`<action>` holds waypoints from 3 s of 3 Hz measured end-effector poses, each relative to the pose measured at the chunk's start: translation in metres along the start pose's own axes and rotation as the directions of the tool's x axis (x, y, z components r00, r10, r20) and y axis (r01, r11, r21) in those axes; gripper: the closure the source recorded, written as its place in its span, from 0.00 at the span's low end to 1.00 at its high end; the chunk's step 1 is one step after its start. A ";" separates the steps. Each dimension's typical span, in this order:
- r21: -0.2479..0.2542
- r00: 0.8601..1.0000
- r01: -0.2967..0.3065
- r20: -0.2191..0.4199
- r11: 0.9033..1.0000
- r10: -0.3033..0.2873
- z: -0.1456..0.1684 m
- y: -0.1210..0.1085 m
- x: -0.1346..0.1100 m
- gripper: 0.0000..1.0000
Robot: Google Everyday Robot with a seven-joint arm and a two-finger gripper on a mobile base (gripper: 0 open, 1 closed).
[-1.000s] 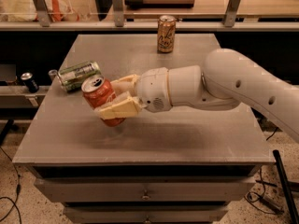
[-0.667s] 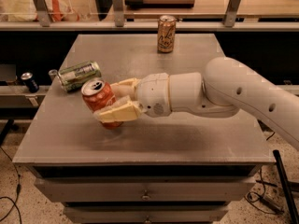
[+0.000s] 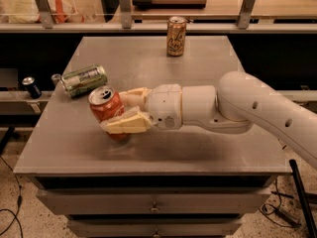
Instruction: Place coke can upright
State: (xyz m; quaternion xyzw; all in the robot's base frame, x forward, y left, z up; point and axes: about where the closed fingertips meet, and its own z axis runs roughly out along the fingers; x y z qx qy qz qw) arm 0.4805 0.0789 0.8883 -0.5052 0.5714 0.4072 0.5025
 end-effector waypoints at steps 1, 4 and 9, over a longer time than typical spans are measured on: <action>0.000 1.000 -0.009 0.018 1.000 0.009 0.001 -0.001 0.006 1.00; -0.002 0.997 -0.031 0.067 1.000 0.031 -0.001 -0.005 0.013 0.36; -0.023 0.999 -0.017 -0.036 1.000 0.016 -0.026 -0.011 0.025 0.00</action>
Offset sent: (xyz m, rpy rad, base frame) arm 0.0070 -0.0081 -0.0158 0.0646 0.0228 -0.0179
